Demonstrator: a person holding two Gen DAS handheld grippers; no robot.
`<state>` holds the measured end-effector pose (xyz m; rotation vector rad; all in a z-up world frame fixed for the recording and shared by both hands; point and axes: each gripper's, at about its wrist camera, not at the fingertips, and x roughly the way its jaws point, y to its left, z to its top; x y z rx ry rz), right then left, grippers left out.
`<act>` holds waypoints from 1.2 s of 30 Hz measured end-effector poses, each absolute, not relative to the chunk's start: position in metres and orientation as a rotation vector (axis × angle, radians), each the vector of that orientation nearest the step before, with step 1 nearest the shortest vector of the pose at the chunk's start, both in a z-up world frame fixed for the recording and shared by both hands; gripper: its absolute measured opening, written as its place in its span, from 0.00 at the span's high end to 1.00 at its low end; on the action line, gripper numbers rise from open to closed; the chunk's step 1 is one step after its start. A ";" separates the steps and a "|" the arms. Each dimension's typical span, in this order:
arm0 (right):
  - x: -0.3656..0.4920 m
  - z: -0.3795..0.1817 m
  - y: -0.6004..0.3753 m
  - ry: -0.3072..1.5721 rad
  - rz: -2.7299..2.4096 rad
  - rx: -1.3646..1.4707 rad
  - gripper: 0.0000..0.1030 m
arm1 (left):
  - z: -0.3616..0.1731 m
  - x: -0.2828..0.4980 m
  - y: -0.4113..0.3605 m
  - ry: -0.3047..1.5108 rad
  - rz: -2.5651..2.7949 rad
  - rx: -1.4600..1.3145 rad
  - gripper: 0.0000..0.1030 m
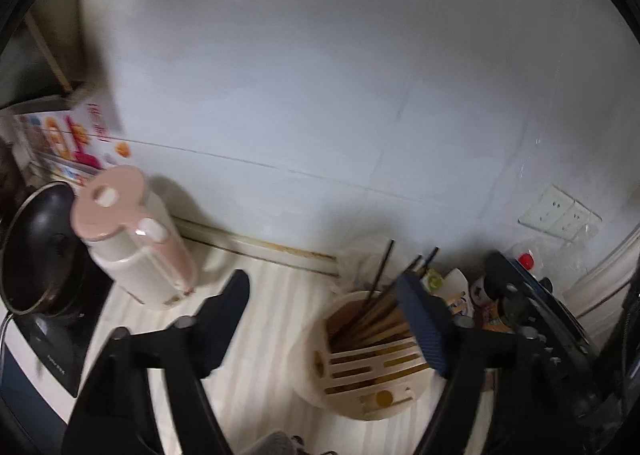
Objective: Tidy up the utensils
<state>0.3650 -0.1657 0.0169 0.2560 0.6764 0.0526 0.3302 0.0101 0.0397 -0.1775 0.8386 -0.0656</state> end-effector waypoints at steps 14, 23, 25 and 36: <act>0.286 -0.003 -0.152 0.794 -0.165 0.072 0.02 | 0.000 0.282 0.029 0.850 0.005 0.015 0.00; 0.251 0.006 -0.143 0.777 -0.265 0.048 0.01 | 0.007 0.258 0.030 0.816 -0.040 0.059 0.00; 0.240 0.011 -0.141 0.763 -0.273 0.048 0.01 | 0.011 0.250 0.030 0.803 -0.044 0.062 0.00; 0.159 0.063 -0.129 0.660 -0.275 0.036 0.00 | 0.054 0.163 0.033 0.709 -0.050 0.041 0.00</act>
